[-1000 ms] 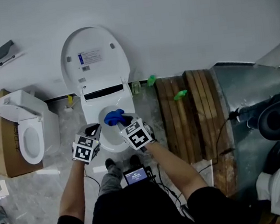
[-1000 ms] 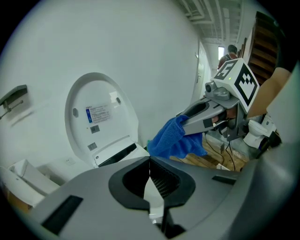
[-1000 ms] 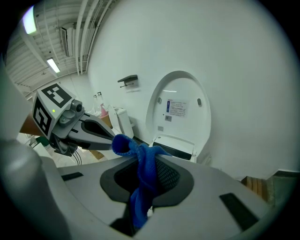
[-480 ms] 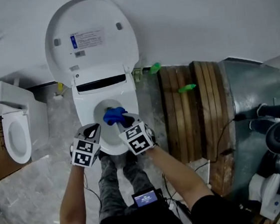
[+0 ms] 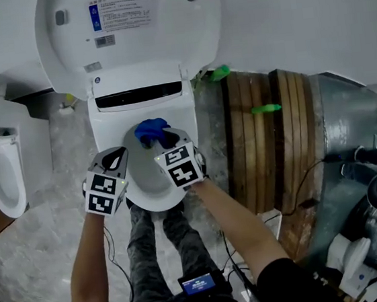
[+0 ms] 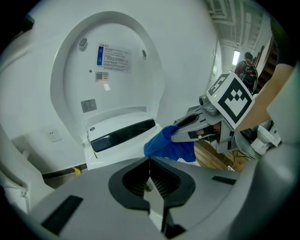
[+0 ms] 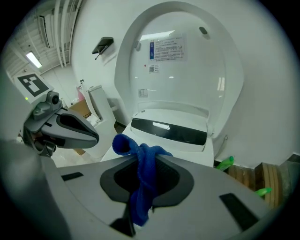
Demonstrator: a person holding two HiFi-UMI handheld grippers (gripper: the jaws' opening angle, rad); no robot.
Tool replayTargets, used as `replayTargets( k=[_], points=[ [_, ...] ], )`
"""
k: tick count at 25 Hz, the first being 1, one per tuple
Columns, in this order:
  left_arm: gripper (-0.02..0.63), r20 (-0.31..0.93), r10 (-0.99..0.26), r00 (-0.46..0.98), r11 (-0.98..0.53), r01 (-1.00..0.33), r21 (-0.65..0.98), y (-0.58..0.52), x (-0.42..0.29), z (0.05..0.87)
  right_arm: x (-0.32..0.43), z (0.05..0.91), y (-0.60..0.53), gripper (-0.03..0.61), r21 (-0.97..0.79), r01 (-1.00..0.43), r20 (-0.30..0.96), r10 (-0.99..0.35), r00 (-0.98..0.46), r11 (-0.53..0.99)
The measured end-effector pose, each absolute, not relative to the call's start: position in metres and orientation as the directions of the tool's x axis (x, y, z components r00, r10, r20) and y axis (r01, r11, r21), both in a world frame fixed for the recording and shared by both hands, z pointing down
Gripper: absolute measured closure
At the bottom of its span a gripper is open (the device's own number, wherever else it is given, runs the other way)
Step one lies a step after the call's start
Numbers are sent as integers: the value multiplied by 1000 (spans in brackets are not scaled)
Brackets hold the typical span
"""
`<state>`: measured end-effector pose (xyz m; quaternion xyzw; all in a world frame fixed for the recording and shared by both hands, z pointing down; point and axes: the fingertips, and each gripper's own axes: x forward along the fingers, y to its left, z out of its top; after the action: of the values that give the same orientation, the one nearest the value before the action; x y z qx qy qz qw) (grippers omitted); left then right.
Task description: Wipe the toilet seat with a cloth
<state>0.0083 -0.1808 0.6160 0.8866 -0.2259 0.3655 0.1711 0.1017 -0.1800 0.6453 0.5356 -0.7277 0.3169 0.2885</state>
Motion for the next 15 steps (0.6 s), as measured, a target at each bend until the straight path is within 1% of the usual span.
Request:
replayTargets(
  k=[8, 15],
  points=[
    [601, 713, -279, 643, -841, -522, 142, -207, 13, 659, 106, 694, -233, 517, -136, -975, 739, -637, -219, 178],
    [601, 705, -284, 650, -841, -522, 143, -223, 6, 689, 93, 730, -255, 517, -120, -975, 746, -631, -213, 186]
  ],
)
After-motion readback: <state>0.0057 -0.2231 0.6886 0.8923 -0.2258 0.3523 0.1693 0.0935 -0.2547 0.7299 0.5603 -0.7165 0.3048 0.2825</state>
